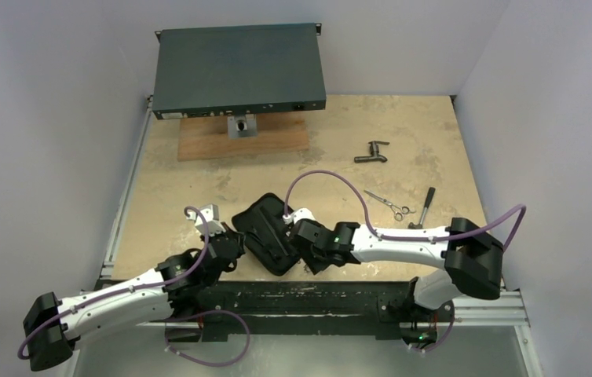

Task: Sort the hair-cutting tools
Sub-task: Place the scissors in the hairdressing tool bag.

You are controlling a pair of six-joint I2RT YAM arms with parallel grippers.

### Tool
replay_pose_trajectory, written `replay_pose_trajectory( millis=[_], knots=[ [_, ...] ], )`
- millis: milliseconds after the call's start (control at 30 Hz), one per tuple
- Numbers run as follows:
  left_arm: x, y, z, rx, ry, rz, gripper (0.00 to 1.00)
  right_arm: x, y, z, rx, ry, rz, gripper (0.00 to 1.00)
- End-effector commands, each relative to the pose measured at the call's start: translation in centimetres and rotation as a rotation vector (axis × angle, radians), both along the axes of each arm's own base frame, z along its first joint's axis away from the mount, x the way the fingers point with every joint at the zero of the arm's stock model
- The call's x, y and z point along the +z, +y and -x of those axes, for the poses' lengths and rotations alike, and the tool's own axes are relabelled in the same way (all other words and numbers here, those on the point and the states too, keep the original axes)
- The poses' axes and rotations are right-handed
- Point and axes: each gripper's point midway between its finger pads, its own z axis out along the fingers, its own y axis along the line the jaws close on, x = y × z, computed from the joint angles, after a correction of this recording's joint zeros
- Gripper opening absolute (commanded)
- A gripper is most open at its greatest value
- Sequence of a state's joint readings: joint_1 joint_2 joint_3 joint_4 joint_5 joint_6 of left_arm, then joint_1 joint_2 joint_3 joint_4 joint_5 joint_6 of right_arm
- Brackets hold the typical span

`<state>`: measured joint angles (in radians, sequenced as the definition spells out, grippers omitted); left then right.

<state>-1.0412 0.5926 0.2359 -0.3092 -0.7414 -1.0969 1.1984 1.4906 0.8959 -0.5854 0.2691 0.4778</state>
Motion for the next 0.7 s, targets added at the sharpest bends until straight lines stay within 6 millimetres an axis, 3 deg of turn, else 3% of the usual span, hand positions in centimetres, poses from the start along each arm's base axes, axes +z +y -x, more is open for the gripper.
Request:
replay_pose_trajectory(
  millis=[0,333,667],
  knots=[
    [1.4,-0.5,-0.4,0.000,-0.024,0.014,0.00,1.4,1.3,0.1,-0.046,-0.033,-0.114,0.41],
    [1.4,-0.7,-0.4,-0.002,-0.021,0.018,0.00,-0.5,0.1,1.7,-0.061,-0.059,-0.048,0.50],
    [1.4,-0.5,-0.3,-0.005,-0.021,0.023,0.00,-2.9,-0.7,2.1,-0.147,-0.026,0.040,0.48]
  ],
)
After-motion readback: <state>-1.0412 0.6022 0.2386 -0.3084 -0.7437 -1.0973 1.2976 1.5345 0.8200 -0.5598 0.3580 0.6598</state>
